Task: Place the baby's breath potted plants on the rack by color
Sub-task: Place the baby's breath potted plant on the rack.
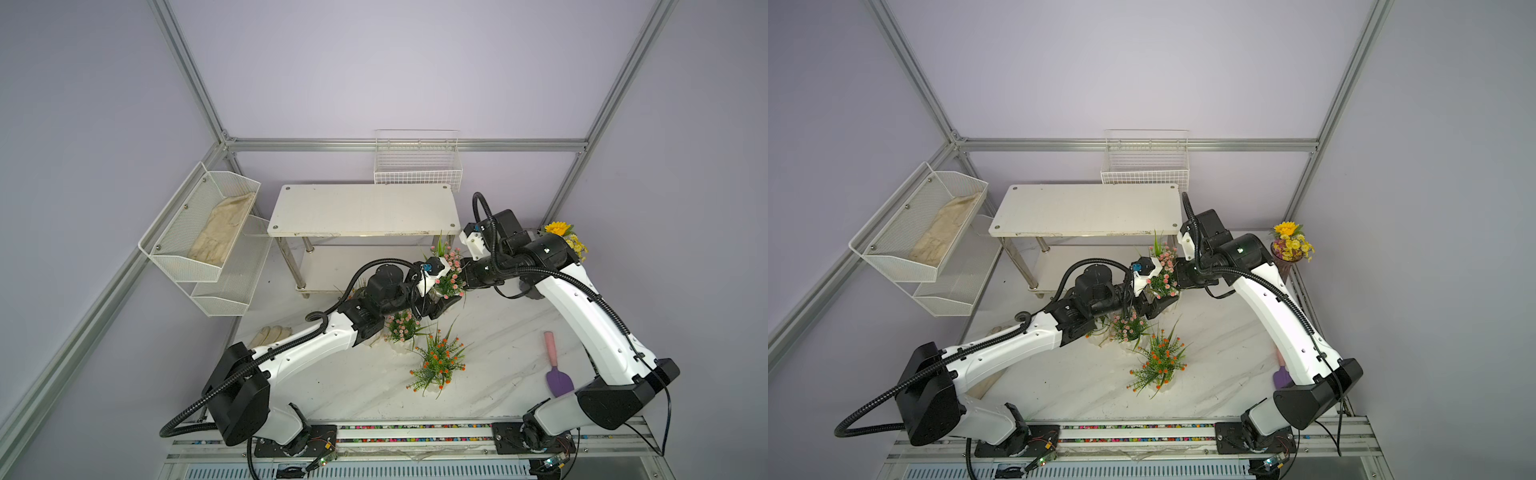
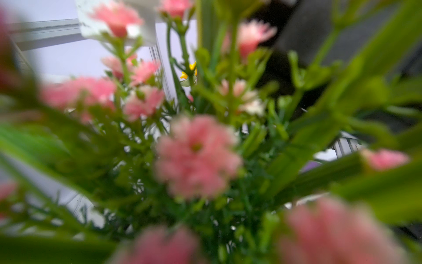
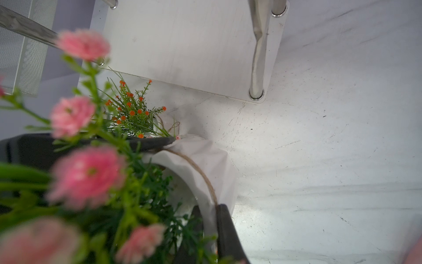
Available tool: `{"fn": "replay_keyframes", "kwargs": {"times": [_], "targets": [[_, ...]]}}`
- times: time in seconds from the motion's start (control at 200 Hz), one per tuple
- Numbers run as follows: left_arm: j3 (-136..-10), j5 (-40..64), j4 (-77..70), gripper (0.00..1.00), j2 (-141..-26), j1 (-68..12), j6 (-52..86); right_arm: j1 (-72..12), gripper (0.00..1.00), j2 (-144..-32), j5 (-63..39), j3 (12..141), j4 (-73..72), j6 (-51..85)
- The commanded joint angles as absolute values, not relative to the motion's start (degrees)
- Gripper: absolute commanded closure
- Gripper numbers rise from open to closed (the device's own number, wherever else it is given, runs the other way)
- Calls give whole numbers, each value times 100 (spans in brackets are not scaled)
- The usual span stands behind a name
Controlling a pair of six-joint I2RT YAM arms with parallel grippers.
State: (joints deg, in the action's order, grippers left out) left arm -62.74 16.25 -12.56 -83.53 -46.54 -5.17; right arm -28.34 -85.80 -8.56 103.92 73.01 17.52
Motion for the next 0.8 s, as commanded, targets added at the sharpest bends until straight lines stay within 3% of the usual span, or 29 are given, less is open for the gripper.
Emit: {"fn": "replay_keyframes", "kwargs": {"times": [0.0,0.07,0.17,0.405,0.795], "targets": [[-6620,1712,-1207,90,-8363,-4665,-539,-2873,91,-8256,-1075,10459,6896,1679],[-6681,1718,-1116,94,-8384,-4665,-542,-2874,91,-8244,-1055,10466,6891,1678],[-6741,1698,-1040,98,-8436,-4665,-543,-2875,82,-8236,-1039,10459,6898,1687],[-6750,1597,-986,100,-8459,-4667,-541,-2874,69,-8160,-954,10459,6891,1696],[-6789,1486,-960,100,-8471,-4638,-506,-2857,66,-8016,-400,10474,6917,1815]]}}
